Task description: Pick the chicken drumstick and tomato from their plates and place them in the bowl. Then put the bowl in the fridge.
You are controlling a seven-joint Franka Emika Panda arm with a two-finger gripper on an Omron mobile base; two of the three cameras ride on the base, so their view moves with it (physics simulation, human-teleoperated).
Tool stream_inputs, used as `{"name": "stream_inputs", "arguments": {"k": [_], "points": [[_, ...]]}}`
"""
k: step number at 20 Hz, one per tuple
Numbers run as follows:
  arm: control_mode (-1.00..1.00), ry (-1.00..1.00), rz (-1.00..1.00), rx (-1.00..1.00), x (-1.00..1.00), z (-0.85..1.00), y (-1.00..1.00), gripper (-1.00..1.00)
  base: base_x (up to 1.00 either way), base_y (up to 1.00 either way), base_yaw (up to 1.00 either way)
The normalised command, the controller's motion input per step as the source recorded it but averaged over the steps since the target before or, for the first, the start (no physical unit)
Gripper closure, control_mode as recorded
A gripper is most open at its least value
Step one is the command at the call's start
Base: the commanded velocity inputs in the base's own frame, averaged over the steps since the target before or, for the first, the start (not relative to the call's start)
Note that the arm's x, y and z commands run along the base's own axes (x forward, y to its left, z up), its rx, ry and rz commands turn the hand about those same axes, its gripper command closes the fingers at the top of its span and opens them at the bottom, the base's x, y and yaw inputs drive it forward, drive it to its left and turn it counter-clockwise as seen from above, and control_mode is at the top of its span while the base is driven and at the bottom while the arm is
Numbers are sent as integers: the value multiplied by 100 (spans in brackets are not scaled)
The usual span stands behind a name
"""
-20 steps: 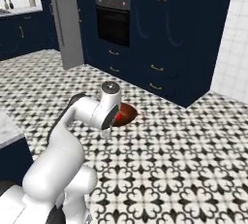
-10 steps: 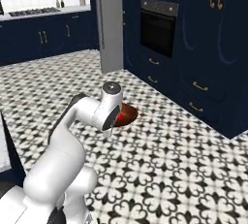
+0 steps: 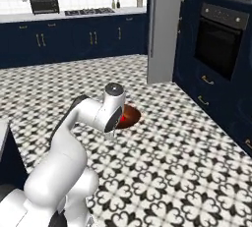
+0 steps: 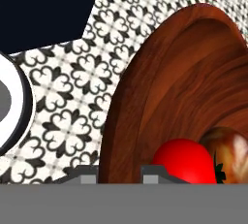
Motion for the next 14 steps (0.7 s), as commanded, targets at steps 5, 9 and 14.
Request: {"name": "stream_inputs", "arguments": {"k": [5,9,14], "points": [[100,0,0,0,0,0,0,100,100,-7,44],[100,0,0,0,0,0,0,100,100,-12,31],[100,0,0,0,0,0,0,100,100,-7,15]]}}
